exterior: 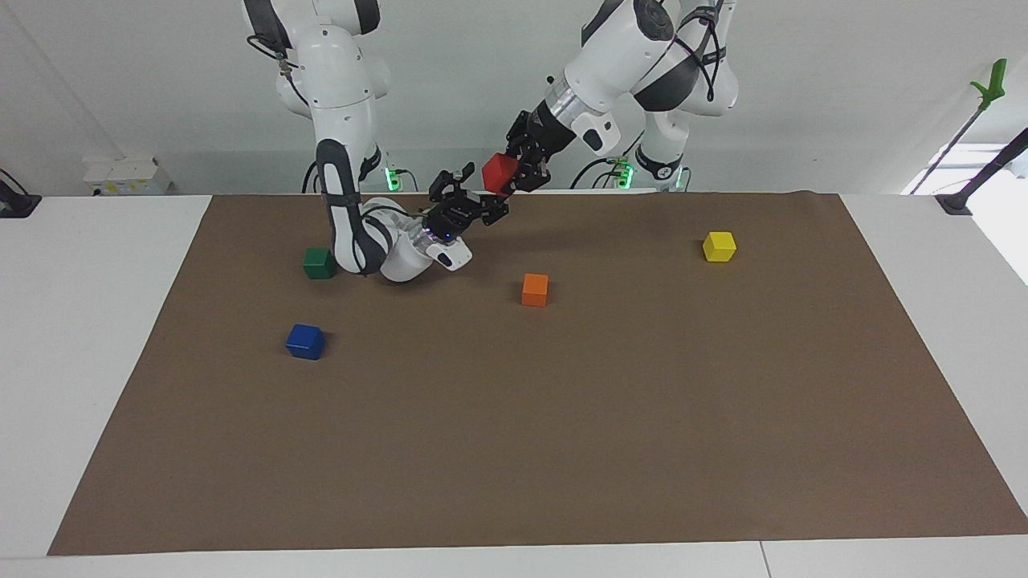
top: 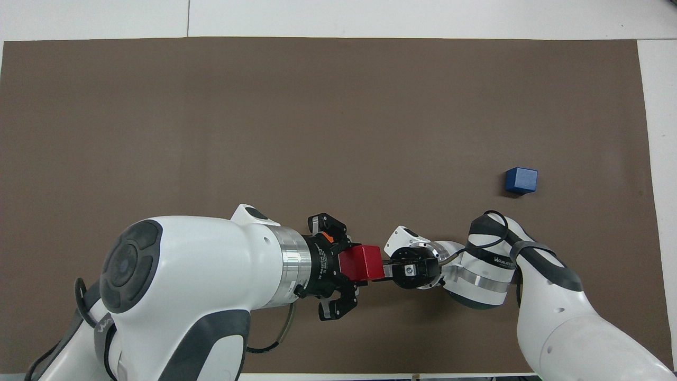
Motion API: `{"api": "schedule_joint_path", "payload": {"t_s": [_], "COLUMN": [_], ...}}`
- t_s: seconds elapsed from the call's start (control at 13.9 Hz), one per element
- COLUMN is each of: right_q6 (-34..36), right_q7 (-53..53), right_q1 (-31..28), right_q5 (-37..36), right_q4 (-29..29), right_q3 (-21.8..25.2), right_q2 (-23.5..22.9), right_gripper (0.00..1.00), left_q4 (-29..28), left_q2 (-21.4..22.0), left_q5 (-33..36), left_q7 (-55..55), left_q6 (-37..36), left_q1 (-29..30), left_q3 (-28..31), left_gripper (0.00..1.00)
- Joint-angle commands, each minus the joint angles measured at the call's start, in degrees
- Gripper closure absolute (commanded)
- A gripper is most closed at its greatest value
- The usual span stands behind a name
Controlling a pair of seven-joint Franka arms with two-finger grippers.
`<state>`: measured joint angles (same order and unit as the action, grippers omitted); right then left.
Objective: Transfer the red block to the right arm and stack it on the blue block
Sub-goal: 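Close the right gripper on the red cube held by the left gripper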
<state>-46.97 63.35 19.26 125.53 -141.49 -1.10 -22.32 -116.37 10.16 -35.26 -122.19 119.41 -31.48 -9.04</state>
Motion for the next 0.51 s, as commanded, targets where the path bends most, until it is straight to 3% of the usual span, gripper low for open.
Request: {"api": "schedule_joint_path", "payload": {"t_s": [0.0,0.22,0.29,0.43], "right_q6": [0.3,0.04,-0.05,-0.49], "right_q7": [0.55,-0.24,-1.2,-2.96], "right_q1": [0.08,0.25,0.25,0.08], "right_q5": [1.65,1.65,1.65,1.74], "right_q4": [-0.28,-0.63,-0.81,-0.72], "right_q3": [-1.53,-1.53,-1.45,-1.45], "right_q2": [0.34,0.34,0.26,0.17], "right_gripper": [0.0,0.0,0.07,0.11], "left_q4": [-4.39,-4.92,-5.09,-6.32], "left_q2": [3.11,3.73,3.82,4.6], "left_q5": [-1.04,-1.04,-1.04,-1.04], "left_q7": [-0.06,-0.15,-0.15,0.29], "left_q6": [2.32,1.79,1.27,1.26], "left_q1": [-2.34,-2.62,-2.88,-3.23], "left_q3": [0.51,0.43,0.43,0.43], "left_gripper": [1.0,1.0,1.0,1.0]}}
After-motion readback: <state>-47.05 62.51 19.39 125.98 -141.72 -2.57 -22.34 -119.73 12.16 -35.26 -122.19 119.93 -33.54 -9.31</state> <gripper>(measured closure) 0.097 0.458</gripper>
